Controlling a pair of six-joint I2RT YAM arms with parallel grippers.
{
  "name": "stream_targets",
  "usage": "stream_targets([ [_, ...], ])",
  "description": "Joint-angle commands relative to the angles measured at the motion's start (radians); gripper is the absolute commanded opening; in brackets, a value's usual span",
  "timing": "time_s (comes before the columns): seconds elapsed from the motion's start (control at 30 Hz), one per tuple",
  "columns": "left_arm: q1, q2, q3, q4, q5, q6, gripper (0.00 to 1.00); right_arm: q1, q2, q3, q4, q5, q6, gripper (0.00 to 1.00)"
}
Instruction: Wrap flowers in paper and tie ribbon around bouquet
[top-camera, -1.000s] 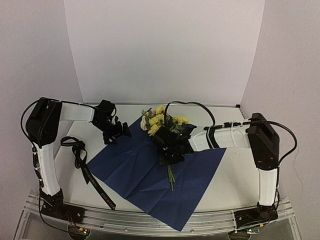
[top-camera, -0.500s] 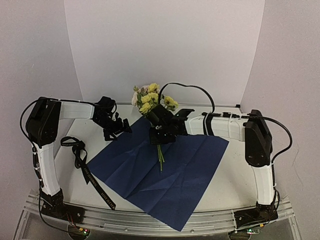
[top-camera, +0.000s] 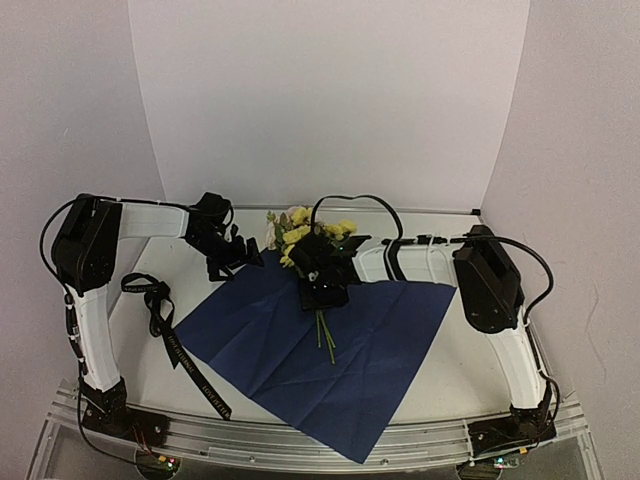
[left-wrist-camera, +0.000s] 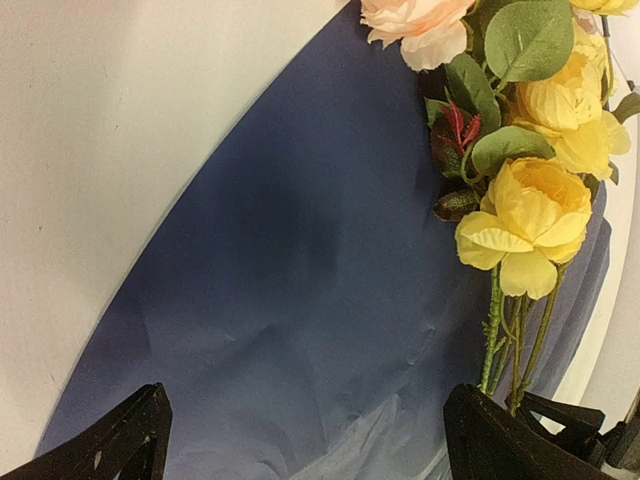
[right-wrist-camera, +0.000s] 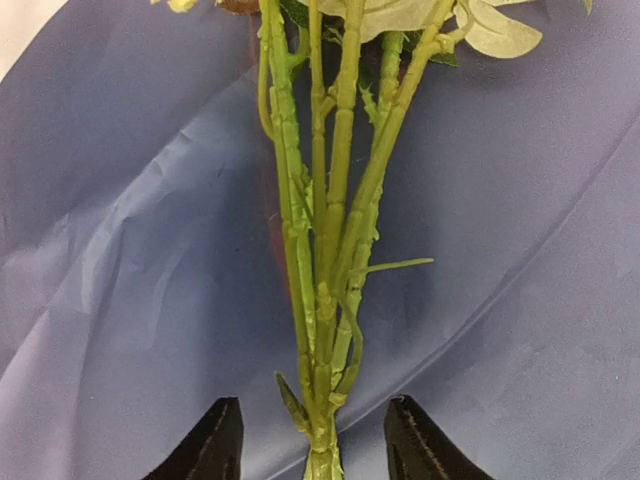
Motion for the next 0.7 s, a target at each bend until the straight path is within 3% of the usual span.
stream_targets([
  [0.0,0.000,-0.022,0.029,0.001,-0.003,0.013,0.98,-0.021,-0.073,0.015,0.010,-0.001,0.002,0.51],
  [0.1,0.000,-0.024,0.029,0.000,-0.001,0.012,0.98,-0.044,-0.065,0.012,0.011,-0.018,-0.003,0.38],
  [0.27,0.000,-0.021,0.029,-0.003,-0.002,0.014,0.98,-0.047,-0.039,0.032,0.008,-0.057,-0.035,0.30],
  [0.57,0.000,-0.015,0.031,-0.003,0.000,0.012,0.98,-0.048,-0.058,0.050,0.000,-0.032,-0.059,0.00],
  [0.67,0.000,-0.013,0.031,-0.003,0.001,0.012,0.98,-0.048,-0.077,0.054,-0.003,-0.007,-0.063,0.00],
])
